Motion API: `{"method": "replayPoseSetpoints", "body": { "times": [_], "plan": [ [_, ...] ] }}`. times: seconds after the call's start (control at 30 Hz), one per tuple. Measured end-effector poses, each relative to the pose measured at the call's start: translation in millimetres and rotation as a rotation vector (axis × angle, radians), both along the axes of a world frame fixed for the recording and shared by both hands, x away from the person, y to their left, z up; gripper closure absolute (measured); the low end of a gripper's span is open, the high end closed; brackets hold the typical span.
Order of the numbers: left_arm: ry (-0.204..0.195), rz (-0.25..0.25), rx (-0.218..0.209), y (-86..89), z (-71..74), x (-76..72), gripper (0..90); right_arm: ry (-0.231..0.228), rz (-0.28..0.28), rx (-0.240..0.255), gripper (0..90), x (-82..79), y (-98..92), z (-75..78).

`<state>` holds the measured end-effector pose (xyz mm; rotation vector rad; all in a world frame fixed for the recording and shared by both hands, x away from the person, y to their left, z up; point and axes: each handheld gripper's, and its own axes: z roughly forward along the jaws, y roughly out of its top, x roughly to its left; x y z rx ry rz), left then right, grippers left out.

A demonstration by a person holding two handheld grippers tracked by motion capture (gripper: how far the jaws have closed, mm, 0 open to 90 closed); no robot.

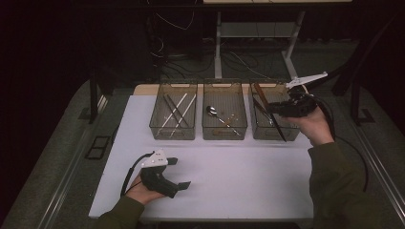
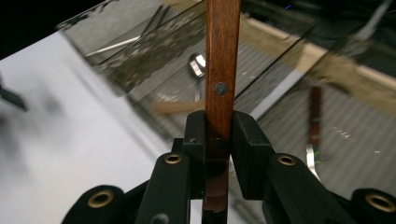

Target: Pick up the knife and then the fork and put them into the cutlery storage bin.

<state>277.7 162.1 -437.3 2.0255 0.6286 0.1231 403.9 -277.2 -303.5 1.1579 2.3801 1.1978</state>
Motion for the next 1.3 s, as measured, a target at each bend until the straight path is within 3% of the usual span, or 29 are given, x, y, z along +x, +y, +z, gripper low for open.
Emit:
{"method": "replayPoseSetpoints", "body": {
  "times": [0.37, 0.63, 0.7, 0.97, 1.3],
  "plan": [
    [-0.003, -0.002, -0.006, 0.3, 0.3, 0.4, 0.0, -0.076, -0.16, -0.032, 76.8, 32.5, -17.9, 12.4],
    [0.001, -0.004, -0.009, 0.3, 0.5, -0.1, 0.0, -0.092, -0.263, -0.052, 76.8, 52.5, -33.4, -2.4],
    [0.001, -0.003, -0.01, 0.0, 0.2, 0.2, 0.0, -0.096, -0.283, -0.038, 76.8, 54.9, -37.7, -9.3],
    [0.001, -0.003, -0.01, 0.2, 0.3, 0.3, 0.0, -0.048, -0.33, -0.047, 76.8, 61.7, -48.4, -40.1],
    [0.003, -0.006, -0.008, -0.5, 0.0, 0.1, 0.0, 0.016, -0.335, -0.072, 76.7, 63.4, -52.2, -68.5]
  ]
}}
